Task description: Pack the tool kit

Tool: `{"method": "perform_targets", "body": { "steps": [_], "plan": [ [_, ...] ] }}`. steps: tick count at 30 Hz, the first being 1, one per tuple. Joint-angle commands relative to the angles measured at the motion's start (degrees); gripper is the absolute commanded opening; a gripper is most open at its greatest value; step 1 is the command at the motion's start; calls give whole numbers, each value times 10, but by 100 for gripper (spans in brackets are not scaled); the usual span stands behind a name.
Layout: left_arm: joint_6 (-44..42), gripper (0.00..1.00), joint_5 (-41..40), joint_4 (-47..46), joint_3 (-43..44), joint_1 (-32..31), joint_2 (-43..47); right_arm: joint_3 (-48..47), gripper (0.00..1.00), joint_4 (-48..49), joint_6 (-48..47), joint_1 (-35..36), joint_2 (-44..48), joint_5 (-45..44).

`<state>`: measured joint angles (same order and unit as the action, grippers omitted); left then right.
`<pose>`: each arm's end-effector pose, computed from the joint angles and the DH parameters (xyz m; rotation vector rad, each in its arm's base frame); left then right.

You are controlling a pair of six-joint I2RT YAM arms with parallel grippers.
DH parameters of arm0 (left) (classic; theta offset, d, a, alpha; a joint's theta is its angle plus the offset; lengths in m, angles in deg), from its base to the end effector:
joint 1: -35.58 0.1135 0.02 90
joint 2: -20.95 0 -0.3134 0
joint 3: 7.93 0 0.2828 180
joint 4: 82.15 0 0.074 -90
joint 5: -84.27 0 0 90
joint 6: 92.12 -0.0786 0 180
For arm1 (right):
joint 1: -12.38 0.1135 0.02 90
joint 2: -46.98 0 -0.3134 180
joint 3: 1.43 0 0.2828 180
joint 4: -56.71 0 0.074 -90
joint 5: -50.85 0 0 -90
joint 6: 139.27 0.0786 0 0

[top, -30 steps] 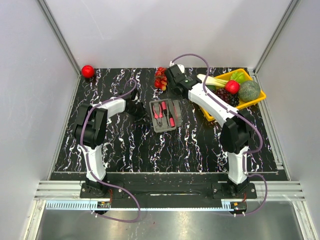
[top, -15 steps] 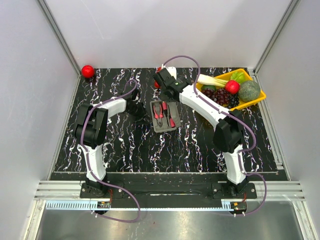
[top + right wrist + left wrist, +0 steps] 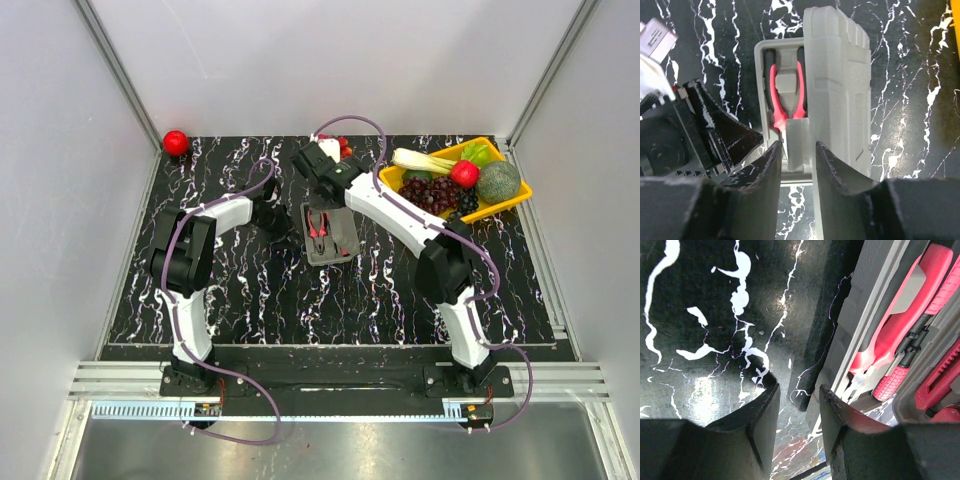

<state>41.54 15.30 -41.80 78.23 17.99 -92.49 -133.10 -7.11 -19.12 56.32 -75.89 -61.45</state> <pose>0.4224 -0.1635 0.1351 -0.5498 2.8464 -0.7545 0.4194 0.3627 0.2998 -0.1418 2.4286 0.0790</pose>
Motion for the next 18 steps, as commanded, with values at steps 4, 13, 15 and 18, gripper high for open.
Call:
{"method": "perform_targets", "body": {
  "steps": [4,13,15,18],
  "plan": [
    [7,42,-60,21,-3,7,-5,-38,51,4,-5,30,2,24],
    [35,38,-162,27,-67,56,74,15,49,44,-4,29,41,4],
    [28,38,-154,15,-69,61,87,25,49,45,-7,29,44,-5],
    [20,38,-123,-13,-70,60,104,37,49,46,-11,21,40,-8]
  ]
}}
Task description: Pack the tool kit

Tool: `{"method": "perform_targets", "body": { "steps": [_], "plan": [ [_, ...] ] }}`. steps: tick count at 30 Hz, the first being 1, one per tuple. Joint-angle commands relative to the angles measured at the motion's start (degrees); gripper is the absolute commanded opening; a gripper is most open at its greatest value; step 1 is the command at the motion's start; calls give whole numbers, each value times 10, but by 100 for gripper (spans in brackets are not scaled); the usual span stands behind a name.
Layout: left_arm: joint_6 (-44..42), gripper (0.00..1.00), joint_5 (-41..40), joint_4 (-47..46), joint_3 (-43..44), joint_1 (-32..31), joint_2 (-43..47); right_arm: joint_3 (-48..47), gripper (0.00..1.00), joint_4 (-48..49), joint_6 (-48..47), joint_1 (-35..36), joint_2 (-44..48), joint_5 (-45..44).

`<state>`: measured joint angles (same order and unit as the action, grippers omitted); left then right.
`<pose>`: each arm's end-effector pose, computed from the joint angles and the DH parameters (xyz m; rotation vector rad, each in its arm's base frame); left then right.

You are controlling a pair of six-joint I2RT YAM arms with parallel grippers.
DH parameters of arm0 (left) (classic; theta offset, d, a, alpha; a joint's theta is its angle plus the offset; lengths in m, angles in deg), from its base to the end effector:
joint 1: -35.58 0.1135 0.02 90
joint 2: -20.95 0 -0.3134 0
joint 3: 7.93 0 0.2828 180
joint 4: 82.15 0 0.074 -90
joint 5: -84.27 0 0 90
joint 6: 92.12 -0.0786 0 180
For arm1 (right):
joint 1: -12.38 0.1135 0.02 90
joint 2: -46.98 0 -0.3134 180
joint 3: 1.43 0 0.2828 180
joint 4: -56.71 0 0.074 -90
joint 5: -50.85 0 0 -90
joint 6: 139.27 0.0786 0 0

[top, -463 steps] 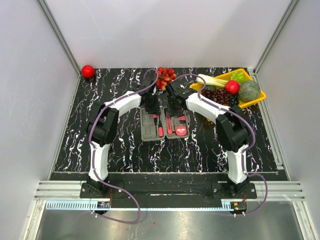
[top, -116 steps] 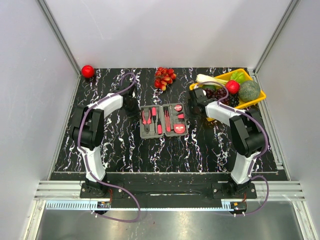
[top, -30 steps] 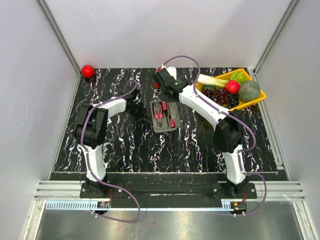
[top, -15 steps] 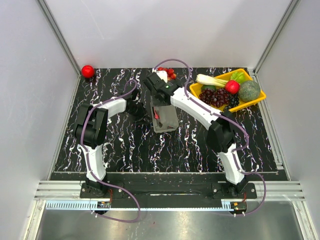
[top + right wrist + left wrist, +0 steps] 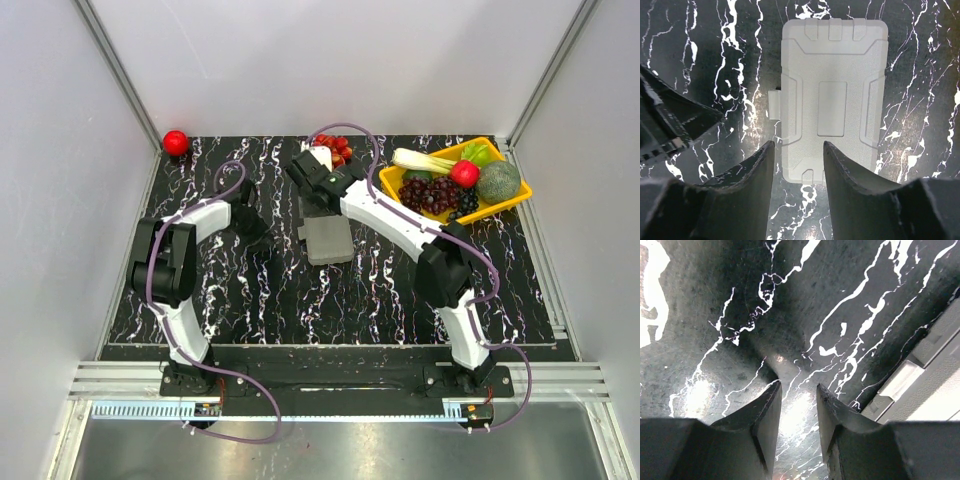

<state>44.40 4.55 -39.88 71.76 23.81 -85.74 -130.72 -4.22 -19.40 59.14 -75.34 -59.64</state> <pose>0.4040 -0.0985 0.1438 -0.8130 2.7565 -0.4817 0.4003 0.3856 0.2933 -0.2157 2.4259 0.1456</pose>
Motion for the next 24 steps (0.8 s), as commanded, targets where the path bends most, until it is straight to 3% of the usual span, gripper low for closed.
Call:
{"method": "perform_targets", "body": {
  "steps": [1,8,13,16,24],
  "plan": [
    [-12,38,-2,-53,-11,2,47,20,49,20,-9,-12,34,-21],
    [-40,46,120,-153,-20,0,61,138,56,82,-39,-91,65,101],
    [-44,46,145,-200,-19,-13,65,192,84,96,-115,-113,67,107],
    [-47,47,145,-202,2,-26,50,210,94,103,-134,-118,68,121],
    [-51,47,127,-183,51,-48,-17,226,99,137,-141,-121,62,180]
  ]
}}
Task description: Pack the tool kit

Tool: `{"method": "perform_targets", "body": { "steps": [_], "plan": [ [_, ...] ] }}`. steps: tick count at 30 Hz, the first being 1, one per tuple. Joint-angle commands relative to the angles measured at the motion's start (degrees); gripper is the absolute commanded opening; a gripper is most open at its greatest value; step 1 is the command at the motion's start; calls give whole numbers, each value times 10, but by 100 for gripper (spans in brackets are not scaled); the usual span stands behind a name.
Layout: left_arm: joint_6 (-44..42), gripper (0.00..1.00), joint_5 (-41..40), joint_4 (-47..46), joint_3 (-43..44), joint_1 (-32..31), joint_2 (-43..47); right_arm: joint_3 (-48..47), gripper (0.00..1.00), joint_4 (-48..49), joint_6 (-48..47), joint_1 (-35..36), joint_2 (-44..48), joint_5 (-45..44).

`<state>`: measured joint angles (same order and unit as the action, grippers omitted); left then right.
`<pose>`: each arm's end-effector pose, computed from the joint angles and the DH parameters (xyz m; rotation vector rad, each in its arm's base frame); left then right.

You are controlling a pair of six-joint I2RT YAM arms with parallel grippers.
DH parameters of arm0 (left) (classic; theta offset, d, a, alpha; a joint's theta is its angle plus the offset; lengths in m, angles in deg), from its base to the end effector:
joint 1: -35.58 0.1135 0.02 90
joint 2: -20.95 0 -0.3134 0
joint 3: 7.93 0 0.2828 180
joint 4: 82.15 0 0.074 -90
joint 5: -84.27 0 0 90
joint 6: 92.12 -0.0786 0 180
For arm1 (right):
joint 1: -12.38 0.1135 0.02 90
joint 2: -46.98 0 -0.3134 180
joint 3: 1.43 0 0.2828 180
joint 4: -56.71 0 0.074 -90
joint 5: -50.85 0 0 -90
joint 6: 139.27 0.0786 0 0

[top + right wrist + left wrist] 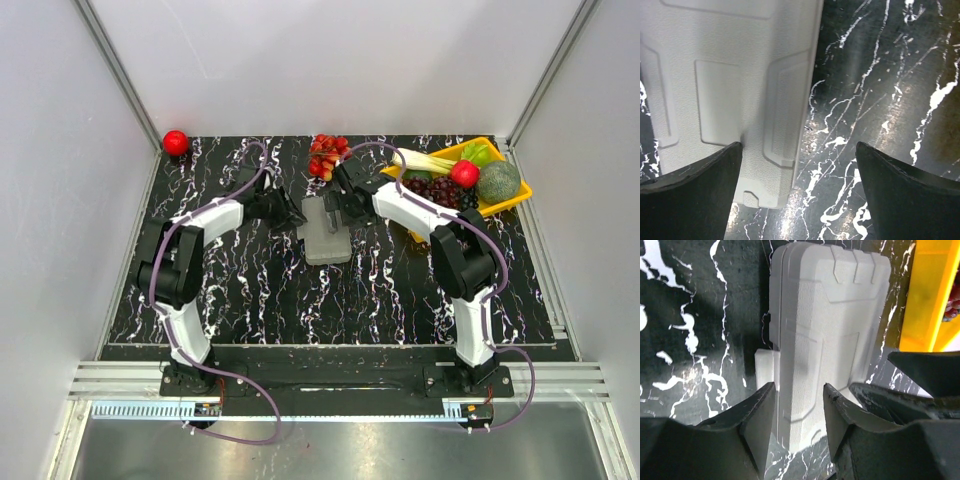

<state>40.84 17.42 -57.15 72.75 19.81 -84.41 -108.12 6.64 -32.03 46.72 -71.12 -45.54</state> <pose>0.4291 -0.1533 0.1861 -0.4160 2.5416 -0.9208 0.4322 0.2847 0.2004 -0.3557 2.6178 0.1593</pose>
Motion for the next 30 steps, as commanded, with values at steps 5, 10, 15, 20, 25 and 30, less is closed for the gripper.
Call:
{"method": "perform_targets", "body": {
  "steps": [5,10,15,20,25,30],
  "plan": [
    [-24,44,-35,0,51,-8,-44,12,99,50,-4,1,28,44],
    [-14,40,-17,0,49,-12,-69,8,96,50,11,-3,18,58],
    [-13,40,-6,-10,44,-22,-83,14,97,50,23,-4,5,62],
    [-13,41,-8,-2,31,-22,-88,19,97,50,27,-4,-7,88],
    [-22,52,-25,5,15,-22,-79,25,97,53,35,-4,-11,90],
    [-31,56,-51,18,15,-23,-71,28,97,53,42,-5,-13,88]
  ]
}}
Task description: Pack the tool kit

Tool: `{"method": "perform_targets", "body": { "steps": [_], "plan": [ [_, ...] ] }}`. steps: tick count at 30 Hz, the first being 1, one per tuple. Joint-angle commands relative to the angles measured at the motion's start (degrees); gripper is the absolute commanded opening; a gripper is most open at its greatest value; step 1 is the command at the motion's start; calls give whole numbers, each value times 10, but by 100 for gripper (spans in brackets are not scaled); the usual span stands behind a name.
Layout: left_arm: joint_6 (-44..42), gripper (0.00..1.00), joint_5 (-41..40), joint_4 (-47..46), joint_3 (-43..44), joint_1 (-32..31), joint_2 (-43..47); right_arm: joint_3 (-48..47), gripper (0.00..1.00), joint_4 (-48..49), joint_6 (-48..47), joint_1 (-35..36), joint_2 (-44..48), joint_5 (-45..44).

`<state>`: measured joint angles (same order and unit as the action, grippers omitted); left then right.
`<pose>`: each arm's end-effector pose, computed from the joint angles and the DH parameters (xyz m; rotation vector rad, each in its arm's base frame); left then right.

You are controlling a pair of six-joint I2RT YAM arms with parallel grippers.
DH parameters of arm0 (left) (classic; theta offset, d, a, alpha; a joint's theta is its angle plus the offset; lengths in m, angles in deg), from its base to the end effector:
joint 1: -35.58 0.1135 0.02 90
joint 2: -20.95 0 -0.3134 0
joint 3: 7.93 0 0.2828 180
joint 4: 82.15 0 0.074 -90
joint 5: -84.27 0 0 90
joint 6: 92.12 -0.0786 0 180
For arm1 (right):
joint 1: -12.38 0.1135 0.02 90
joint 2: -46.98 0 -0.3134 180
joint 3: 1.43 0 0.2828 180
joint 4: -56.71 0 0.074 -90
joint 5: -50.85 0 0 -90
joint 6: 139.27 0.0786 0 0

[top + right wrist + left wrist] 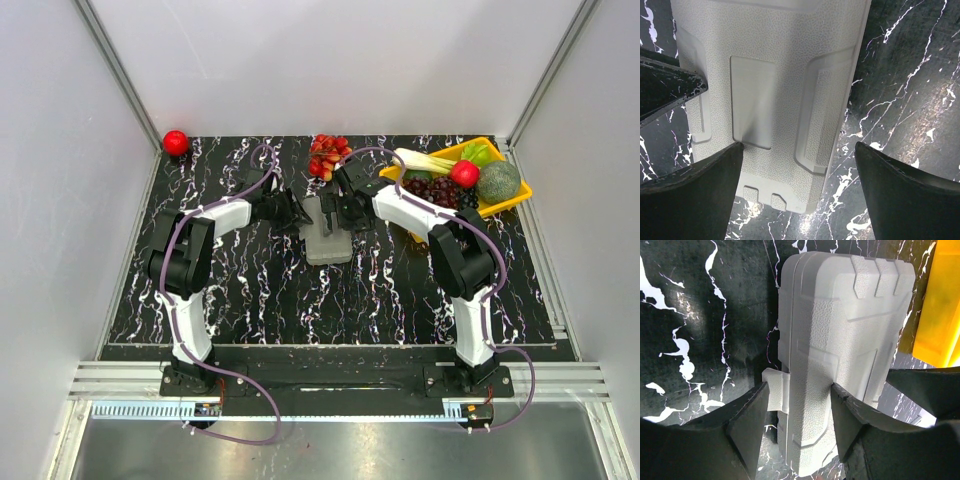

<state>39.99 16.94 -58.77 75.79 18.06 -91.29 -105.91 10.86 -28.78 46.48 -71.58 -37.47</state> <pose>0.4462 -0.1726 0.1533 -0.3795 2.5900 -0.9025 0.4298 0.2938 0.1879 -0.3262 2.6451 0.3630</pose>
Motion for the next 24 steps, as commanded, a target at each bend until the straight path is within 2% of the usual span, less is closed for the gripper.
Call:
{"method": "perform_targets", "body": {
  "steps": [1,5,9,14,24],
  "plan": [
    [-21,56,-44,31,-17,-6,-6,6,96,12,10,-3,-9,8],
    [8,56,-9,6,-19,-6,-24,8,96,12,13,-2,-13,16],
    [31,57,-8,-1,-26,-9,-30,14,96,15,15,-3,-18,29],
    [88,60,32,-71,-67,-9,-33,26,92,33,38,-2,-26,58],
    [162,53,99,-271,-123,-9,-46,42,68,67,71,-4,-37,107]
  ]
}}
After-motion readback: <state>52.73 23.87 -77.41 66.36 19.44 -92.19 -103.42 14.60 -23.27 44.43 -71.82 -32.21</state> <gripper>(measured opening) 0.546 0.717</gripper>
